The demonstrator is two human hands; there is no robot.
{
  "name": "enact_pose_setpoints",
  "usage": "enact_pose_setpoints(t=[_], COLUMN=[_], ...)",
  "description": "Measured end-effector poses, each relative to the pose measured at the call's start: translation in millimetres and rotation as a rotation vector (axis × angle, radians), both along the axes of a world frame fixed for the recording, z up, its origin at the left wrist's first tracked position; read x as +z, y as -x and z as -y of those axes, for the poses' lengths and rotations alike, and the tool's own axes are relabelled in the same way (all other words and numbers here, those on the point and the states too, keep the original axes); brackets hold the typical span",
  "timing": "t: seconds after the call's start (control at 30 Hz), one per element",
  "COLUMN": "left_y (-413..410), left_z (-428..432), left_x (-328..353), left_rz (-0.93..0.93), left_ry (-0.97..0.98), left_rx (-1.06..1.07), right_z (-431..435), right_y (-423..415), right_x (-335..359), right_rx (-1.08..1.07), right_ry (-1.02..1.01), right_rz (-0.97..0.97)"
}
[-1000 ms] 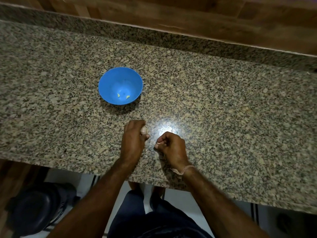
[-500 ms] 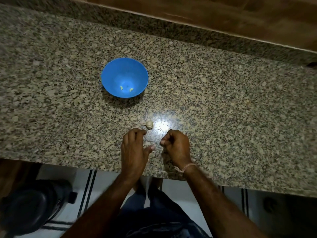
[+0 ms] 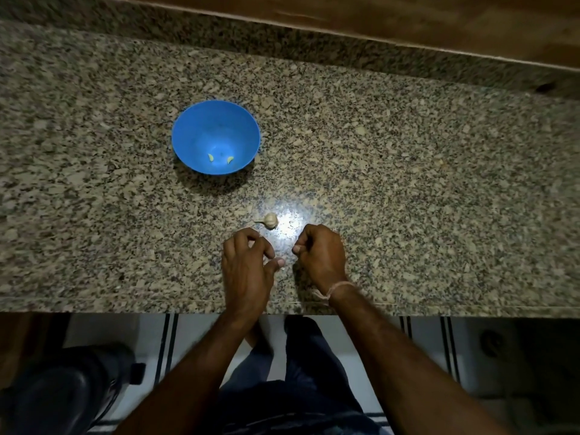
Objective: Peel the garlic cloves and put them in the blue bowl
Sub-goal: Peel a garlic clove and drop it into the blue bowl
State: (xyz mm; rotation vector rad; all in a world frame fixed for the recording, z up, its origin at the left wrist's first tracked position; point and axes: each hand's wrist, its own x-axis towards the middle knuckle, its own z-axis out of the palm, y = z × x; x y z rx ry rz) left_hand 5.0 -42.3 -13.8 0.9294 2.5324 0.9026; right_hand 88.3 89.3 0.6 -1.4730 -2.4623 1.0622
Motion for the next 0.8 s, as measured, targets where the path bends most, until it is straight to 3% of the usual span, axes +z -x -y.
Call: enact_pose_setpoints(t=[0.17, 0.23, 0.33, 0.4, 0.8], left_y=[0, 2, 2, 0, -1], left_z=[-1, -3, -10, -14, -18], left_x=[2, 6, 18, 23, 37], left_rz=[0.004, 0.087, 0.443, 0.571, 0.737], left_ry=[-0.002, -0.079, -0.22, -0.255, -0.326], left_rx=[-0.013, -0.002, 0.093, 0.155, 0.186], right_z=[-1, -5, 1, 9, 11], right_y=[0, -6, -14, -15, -20], right_x=[4, 8, 18, 17, 20], right_rx=[-0.048, -0.143, -0.326, -0.383, -0.329], right_ry=[0.072, 0.293, 0.783, 0.906, 0.742], right_rz=[-0.03, -0.208, -0.506, -0.554, -0.652])
